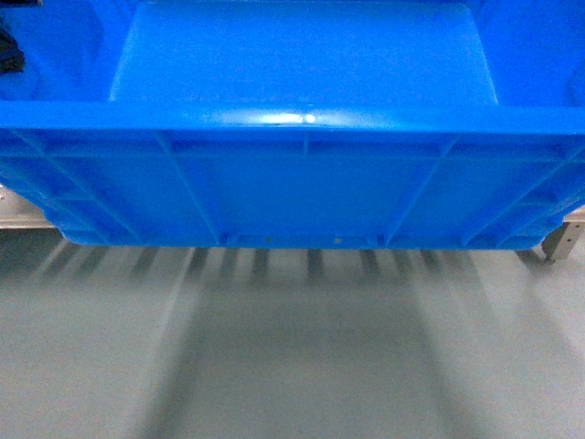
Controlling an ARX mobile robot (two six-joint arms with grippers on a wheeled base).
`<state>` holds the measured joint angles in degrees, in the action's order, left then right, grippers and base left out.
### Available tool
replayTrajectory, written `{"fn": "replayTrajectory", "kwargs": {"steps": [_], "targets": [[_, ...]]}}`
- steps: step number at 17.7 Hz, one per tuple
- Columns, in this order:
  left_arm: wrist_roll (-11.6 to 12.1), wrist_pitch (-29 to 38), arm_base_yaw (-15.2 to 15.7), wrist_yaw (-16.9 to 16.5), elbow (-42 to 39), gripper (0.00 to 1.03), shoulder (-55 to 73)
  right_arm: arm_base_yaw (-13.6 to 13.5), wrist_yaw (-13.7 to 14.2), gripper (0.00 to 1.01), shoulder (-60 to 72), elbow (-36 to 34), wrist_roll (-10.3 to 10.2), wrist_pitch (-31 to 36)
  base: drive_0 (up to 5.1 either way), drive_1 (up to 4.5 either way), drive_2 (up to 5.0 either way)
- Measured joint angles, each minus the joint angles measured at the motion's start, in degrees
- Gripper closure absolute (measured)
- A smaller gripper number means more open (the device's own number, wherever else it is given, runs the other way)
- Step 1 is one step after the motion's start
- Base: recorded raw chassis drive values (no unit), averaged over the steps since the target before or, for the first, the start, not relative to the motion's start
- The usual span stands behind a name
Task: Place box next to blue box on left shelf
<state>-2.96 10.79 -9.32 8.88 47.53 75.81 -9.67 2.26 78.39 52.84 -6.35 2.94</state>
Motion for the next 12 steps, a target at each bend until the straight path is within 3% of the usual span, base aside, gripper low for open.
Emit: {"fn": "replayTrajectory", "kwargs": {"steps": [12], "targets": [[0.0, 0.0, 0.0, 0.0, -0.1, 0.97, 0.0, 0.0, 0.0, 0.94, 0.0, -0.1, 0.0, 0.0, 0.0, 0.00, 0.0]]}}
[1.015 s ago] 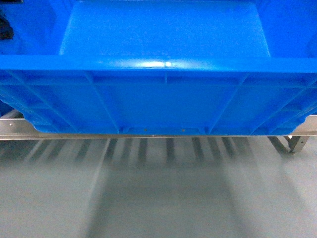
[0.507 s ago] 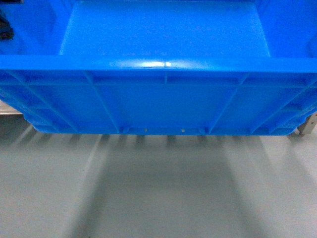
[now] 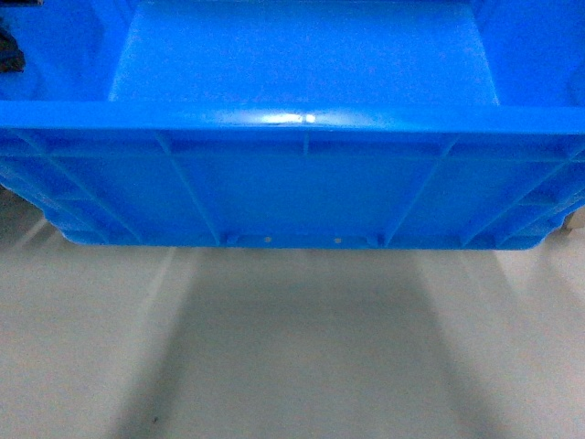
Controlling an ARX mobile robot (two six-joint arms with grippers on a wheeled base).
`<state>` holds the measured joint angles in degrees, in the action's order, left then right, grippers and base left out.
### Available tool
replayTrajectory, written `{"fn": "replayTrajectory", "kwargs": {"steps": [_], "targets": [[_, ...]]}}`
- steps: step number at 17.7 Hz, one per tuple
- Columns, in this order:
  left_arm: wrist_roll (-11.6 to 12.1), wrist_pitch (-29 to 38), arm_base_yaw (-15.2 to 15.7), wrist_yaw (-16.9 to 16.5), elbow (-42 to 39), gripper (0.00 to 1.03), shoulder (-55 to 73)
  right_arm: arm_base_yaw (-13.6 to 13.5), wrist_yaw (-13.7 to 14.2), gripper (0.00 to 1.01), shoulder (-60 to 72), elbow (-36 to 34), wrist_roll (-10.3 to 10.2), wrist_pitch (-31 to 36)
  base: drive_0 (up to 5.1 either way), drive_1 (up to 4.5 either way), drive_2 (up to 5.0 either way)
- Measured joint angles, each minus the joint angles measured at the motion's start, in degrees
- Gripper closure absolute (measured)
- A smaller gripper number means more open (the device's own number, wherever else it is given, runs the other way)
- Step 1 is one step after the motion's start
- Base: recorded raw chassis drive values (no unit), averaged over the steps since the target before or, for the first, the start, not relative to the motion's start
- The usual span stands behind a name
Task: Place box next to blue box on left shelf
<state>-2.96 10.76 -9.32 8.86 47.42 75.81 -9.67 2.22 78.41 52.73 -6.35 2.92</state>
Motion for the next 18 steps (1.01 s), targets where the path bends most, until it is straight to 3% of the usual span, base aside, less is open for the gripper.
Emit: {"fn": "replayTrajectory", "kwargs": {"steps": [18], "targets": [[0.0, 0.0, 0.0, 0.0, 0.0, 0.97, -0.1, 0.0, 0.0, 0.94, 0.0, 0.0, 0.0, 0.1, 0.0, 0.00, 0.0]]}}
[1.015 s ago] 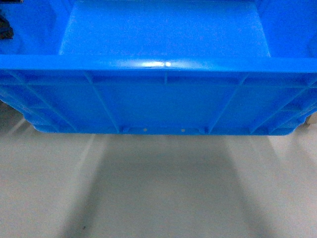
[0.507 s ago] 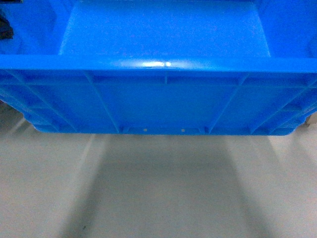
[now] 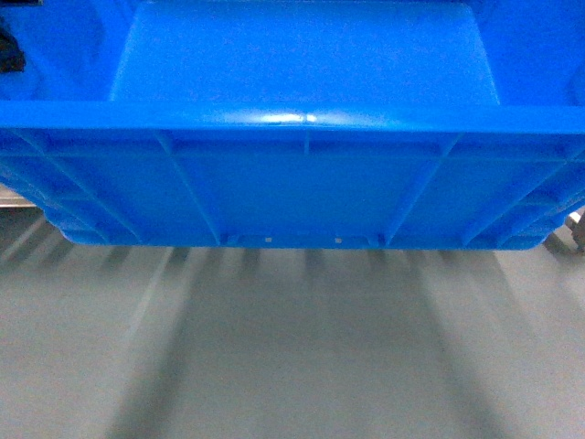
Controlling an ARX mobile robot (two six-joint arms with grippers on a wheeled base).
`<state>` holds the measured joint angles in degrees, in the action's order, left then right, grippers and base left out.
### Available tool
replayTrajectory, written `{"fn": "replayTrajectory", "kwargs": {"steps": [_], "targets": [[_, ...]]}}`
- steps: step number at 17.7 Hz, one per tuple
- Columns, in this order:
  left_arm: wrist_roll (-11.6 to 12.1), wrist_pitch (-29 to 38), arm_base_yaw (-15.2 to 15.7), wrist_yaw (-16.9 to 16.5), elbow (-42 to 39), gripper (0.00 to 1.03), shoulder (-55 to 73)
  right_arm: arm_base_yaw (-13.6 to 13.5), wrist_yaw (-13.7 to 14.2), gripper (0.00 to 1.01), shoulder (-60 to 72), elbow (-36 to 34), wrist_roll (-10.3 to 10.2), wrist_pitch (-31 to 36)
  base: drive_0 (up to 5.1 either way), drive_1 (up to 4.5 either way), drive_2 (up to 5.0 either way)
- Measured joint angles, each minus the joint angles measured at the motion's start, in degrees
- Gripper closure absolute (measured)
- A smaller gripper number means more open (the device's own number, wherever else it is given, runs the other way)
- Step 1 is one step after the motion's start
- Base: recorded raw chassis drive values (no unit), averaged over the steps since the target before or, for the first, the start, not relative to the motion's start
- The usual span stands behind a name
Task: Place box next to blue box on left shelf
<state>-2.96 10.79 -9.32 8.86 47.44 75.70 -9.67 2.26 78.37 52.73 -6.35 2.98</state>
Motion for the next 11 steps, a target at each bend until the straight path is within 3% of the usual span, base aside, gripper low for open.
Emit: {"fn": "replayTrajectory", "kwargs": {"steps": [11], "targets": [[0.0, 0.0, 0.0, 0.0, 0.0, 0.97, 0.0, 0.0, 0.0, 0.94, 0.0, 0.0, 0.0, 0.1, 0.0, 0.00, 0.0]]}}
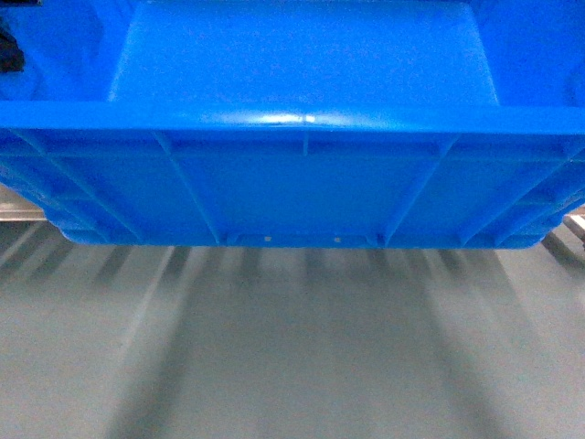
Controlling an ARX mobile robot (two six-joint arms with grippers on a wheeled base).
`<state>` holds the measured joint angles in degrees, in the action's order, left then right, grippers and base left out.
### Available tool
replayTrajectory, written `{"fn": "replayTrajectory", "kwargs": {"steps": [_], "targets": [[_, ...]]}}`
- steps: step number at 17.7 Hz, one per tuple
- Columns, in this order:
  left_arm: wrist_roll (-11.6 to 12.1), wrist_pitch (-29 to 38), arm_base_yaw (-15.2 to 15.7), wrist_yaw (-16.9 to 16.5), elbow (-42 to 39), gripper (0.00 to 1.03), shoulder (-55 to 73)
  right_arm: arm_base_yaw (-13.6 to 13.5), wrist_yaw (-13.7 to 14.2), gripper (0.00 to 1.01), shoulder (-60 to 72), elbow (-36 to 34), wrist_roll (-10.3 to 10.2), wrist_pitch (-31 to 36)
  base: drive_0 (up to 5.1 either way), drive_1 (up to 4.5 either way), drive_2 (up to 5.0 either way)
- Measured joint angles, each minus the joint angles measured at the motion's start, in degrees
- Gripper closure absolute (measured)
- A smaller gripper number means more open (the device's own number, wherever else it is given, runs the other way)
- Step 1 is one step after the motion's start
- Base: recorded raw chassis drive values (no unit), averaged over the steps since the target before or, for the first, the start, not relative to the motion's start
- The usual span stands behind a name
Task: Place box next to blue box on left shelf
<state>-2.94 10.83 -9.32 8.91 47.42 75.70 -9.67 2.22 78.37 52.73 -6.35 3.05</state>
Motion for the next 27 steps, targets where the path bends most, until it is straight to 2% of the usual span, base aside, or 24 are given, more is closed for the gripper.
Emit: {"fn": "replayTrajectory", "kwargs": {"steps": [5, 25, 27], "targets": [[0.0, 0.0, 0.0, 0.0, 0.0, 0.97, 0.0, 0.0, 0.0, 0.94, 0.0, 0.0, 0.0, 0.0, 0.0, 0.00, 0.0], [0.0, 0.0, 0.0, 0.0, 0.0, 0.97, 0.0, 0.0, 0.0, 0.94, -0.1, 0.0, 0.0, 0.0, 0.0, 4.26, -4.2], [0.0, 0.4, 0.0, 0.0, 0.0, 0.97, 0.4, 0.0, 0.0, 0.94, 0.3, 0.0, 0.0, 0.2, 0.0, 0.00, 0.0]]}}
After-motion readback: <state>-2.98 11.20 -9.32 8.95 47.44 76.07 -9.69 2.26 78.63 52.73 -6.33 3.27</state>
